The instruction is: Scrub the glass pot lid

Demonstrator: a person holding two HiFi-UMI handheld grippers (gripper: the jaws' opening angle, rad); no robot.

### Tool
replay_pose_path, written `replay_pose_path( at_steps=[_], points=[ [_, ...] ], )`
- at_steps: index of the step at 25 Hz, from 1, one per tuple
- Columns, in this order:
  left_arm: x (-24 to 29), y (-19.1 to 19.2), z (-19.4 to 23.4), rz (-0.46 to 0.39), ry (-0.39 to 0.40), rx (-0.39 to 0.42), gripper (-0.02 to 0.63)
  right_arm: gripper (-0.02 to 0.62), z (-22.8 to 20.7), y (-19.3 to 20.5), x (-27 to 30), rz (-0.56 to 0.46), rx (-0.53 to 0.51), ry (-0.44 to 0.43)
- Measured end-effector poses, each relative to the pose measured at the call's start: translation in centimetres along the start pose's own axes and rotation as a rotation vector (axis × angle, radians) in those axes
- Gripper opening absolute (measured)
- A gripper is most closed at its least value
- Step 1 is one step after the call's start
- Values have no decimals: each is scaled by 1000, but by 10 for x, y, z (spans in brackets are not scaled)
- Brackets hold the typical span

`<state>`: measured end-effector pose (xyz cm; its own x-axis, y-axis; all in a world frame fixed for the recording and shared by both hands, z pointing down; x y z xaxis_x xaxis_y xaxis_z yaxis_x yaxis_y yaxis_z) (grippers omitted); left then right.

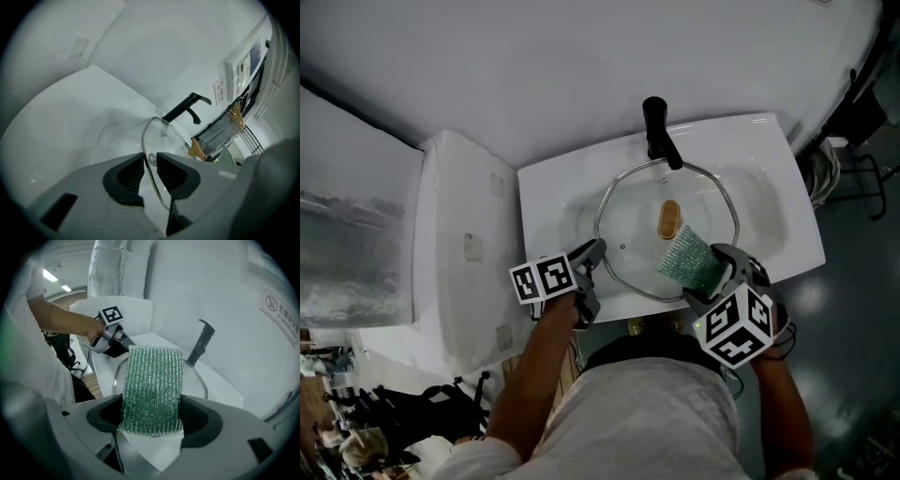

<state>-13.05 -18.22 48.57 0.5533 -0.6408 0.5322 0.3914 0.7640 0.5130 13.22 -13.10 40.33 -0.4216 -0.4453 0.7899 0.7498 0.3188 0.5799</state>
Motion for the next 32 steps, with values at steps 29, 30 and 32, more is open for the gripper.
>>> replay_pose_path(
  at_steps=[29, 30, 32],
  points=[
    [-1, 1, -1, -15, -21, -2, 94, 348, 9, 44, 13, 116, -253, -152],
    [-1, 1, -1, -14, -22, -1, 94, 348, 5, 48, 11, 119, -243, -145],
    [-1, 1, -1, -13, -24, 2, 94, 348, -2, 55, 7, 126, -225, -133]
  ],
)
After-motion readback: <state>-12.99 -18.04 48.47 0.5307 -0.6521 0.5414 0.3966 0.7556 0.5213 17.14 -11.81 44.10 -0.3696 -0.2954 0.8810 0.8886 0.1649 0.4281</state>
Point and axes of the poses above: the fingertips, and each gripper's own axes: x forward along the fingers, z to its left, y out of its underside, the point moved 8 cm from there along -x, backward along the fingers, and after that the axes turned 1 degree about -z, right-handed, at the moved point
